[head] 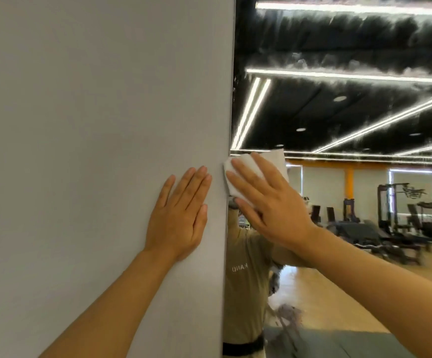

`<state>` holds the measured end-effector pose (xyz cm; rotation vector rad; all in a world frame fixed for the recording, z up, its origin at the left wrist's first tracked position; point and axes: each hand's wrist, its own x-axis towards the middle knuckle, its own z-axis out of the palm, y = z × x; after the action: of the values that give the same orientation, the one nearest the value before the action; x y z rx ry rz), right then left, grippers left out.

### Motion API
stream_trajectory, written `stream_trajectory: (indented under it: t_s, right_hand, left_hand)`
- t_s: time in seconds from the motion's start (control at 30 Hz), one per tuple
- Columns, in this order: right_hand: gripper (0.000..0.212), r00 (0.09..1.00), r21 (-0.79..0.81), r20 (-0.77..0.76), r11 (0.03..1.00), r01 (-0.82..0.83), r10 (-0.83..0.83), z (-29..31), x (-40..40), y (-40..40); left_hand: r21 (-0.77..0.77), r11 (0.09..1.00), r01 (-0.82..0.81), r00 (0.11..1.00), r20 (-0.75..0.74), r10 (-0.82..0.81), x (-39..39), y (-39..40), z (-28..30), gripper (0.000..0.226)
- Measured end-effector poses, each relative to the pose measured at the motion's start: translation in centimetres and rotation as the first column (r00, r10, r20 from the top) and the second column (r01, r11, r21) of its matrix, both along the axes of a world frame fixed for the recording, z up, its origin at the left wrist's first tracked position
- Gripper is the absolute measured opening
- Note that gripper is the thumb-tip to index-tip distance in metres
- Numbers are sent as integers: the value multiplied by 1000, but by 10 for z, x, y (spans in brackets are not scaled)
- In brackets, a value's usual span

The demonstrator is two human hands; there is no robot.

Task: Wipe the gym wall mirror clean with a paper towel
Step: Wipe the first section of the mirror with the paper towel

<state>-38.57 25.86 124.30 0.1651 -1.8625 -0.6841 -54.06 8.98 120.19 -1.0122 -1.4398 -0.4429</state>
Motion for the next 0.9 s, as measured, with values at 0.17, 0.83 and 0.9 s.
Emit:
stream_trajectory:
  t_s: [0.17,0.83,0.9]
  right_hand:
    - [50,998,40,-58,999,17,-15,-100,13,2]
    - [54,933,-380,-354,922,-82,-63,-36,-18,-27]
    - [54,955,-350,-289,936,-44,-63,-95,-13,-26]
  left_hand:
    - [38,999,11,1000,-13,-11,-3,3,-16,57]
    - [56,992,114,992,-55,-111,-7,-2,-13,58]
    - [56,992,117,992,-44,-115,-5,-1,-13,58]
